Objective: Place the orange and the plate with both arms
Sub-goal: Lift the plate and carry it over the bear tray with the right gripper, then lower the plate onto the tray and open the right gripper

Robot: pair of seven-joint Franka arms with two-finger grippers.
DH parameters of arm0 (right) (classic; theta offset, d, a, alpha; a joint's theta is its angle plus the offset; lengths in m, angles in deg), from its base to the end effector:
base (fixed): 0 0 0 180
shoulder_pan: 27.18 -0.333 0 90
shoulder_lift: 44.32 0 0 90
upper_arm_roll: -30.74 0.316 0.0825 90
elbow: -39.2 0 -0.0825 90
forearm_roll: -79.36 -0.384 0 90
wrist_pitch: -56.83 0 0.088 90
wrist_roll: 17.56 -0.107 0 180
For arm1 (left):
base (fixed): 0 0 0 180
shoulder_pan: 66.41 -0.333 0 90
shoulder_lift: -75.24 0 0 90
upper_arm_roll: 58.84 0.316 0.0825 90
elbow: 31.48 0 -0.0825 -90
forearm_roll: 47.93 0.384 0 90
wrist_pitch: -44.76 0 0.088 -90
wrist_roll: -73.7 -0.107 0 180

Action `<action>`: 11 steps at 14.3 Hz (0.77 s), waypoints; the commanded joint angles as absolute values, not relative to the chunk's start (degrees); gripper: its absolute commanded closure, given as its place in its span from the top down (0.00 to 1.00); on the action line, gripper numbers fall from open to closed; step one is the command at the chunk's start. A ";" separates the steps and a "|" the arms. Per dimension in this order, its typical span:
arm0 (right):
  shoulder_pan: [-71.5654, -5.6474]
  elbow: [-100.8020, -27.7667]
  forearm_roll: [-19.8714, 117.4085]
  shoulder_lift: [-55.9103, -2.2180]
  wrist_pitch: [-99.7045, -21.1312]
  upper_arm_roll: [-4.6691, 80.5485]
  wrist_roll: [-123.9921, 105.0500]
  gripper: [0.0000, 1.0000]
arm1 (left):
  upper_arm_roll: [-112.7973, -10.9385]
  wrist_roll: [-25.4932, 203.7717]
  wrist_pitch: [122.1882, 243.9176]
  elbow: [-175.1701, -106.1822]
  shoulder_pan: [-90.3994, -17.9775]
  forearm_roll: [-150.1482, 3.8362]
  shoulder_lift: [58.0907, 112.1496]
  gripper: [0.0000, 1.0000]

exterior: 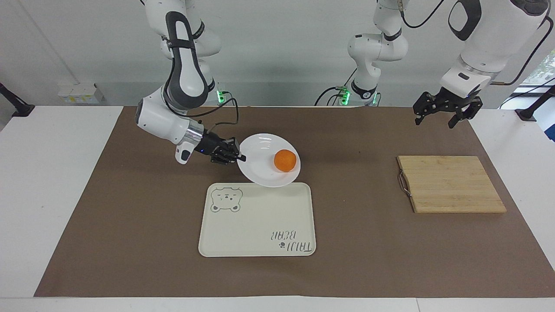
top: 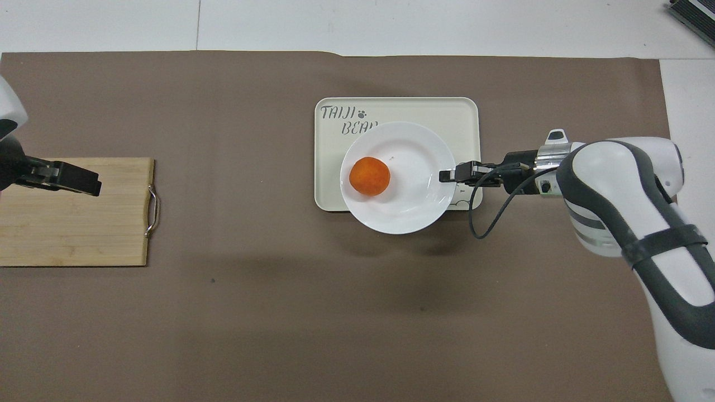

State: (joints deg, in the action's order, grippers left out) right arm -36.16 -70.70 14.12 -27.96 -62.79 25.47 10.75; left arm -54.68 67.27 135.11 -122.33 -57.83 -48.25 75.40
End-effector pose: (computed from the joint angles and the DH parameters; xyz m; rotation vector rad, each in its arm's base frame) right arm 0.6141 0.0879 0.3587 -2.2215 0.1165 -0.1236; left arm 0.5538 -0.0435 0.6165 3.1219 -0.2964 -0.0179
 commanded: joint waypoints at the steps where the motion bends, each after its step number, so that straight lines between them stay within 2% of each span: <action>1: -35.18 -63.28 8.18 -20.60 -61.03 25.73 11.01 0.00 | -55.24 67.72 135.11 -122.88 -58.58 -47.93 74.53 1.00; 6: -35.36 -59.51 7.55 -15.41 -61.03 25.82 11.18 0.00 | -55.24 67.81 135.11 -122.88 -58.58 -47.93 74.53 1.00; 11: -35.09 -59.50 11.84 -13.64 -61.21 25.73 14.08 0.00 | -55.24 67.81 135.11 -122.88 -58.58 -47.93 74.53 1.00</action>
State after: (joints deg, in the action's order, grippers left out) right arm -35.82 -61.18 9.81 -14.51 -62.60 25.59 12.40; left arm -54.68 67.27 135.11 -122.33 -57.83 -48.25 75.40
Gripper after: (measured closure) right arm 0.907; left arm 0.000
